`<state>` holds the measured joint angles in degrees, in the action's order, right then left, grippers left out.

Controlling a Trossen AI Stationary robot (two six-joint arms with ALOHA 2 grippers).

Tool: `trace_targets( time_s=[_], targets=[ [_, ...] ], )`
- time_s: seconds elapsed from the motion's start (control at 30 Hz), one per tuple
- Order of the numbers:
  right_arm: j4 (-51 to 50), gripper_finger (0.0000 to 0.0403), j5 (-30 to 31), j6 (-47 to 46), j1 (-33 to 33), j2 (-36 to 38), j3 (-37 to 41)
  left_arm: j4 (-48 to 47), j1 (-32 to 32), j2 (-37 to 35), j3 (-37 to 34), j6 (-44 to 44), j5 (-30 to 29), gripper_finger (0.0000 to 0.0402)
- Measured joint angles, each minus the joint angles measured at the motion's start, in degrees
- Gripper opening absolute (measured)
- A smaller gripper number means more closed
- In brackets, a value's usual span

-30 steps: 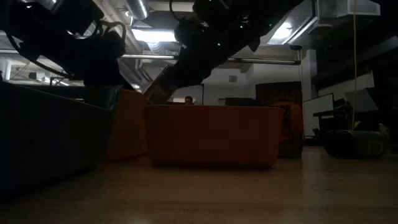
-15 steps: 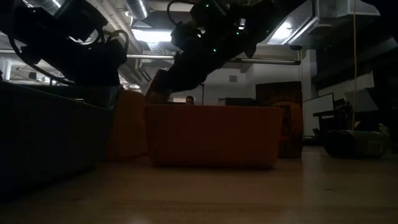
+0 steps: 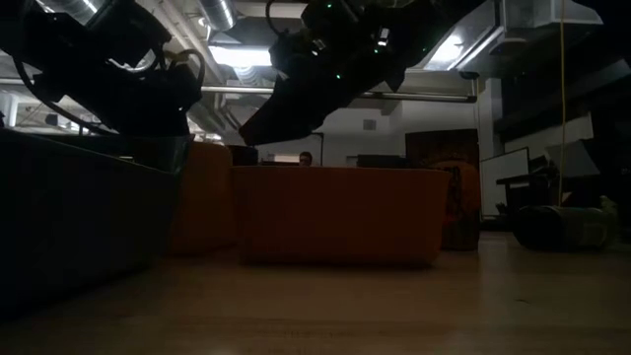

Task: Sort spices by type
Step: Put the black seasoning bottle into the bottom yellow bin

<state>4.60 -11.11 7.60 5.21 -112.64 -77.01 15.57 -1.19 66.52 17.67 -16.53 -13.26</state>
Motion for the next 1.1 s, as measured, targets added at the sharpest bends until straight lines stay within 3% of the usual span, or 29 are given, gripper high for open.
trace_targets(
  time_s=[0.23,0.5,0.83,0.97,1.1],
  targets=[
    [-0.17,0.0266,0.04,-0.02,0.07,0.02,0.0,-1.88,-0.02,-2.52,0.0,1.75,0.0,0.0002],
    [-1.58,0.0266,1.12,0.24,0.07,2.94,0.02,-10.95,0.23,-13.78,0.0,2.66,-0.03,0.0002],
    [-9.42,0.0266,10.79,3.43,0.07,12.43,0.02,-12.79,2.81,-28.47,0.0,19.06,-1.05,0.0002],
    [-12.61,0.0266,14.27,3.43,0.07,16.04,0.02,-13.04,4.41,-31.05,0.0,18.53,-3.38,0.0027],
    [-16.48,0.0266,17.28,3.49,0.07,19.55,0.02,-13.19,6.17,-31.85,0.0,15.34,-9.05,0.0084]
  ],
)
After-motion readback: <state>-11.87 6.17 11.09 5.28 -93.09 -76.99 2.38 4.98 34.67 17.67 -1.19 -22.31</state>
